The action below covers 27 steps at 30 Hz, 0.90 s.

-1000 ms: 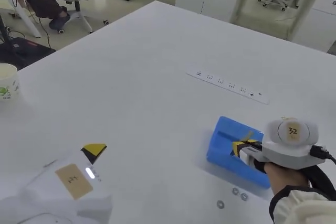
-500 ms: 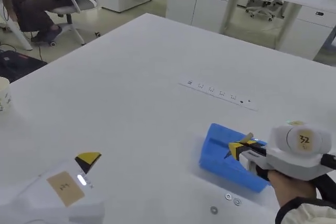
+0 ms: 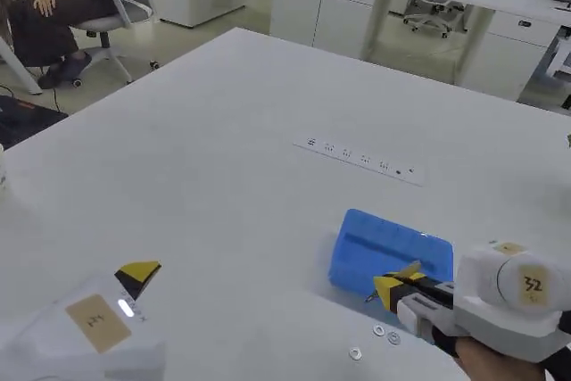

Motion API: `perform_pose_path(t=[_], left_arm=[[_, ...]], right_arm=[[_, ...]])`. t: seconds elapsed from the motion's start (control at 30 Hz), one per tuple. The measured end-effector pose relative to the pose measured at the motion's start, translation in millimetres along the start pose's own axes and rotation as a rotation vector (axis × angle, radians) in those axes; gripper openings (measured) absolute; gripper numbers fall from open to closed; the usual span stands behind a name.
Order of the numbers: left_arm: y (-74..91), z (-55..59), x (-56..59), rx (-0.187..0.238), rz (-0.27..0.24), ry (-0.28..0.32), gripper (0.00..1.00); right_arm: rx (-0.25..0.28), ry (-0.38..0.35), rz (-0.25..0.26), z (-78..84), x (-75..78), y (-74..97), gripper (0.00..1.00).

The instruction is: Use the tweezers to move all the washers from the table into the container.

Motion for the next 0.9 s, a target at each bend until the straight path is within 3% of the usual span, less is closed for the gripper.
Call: perform_pose_path(t=[0.53,0.9], left_arm=[[-1.4,2.2,3.0,-0.003,0.011,-0.021,0.98],[-0.8,3.8,2.1,-0.003,0.006,-0.018,0.98]], right_arm=[[-0.086,-0.055,-0.007,34.8,-7.1,-9.9,0.04],[-0.116,-0.05,0.001,41.0,-7.5,-13.0,0.04]])
Point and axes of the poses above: the centre of the closed fingertips' face, and the gripper's own axes: y roughly backward along the fingers, x roughly to its right, z roughly out of its underside, the point moved 8 cm from there along y, roughly backward along the fingers, and after that the axes turned 8 degrees about -x, right-handed, at the moved point
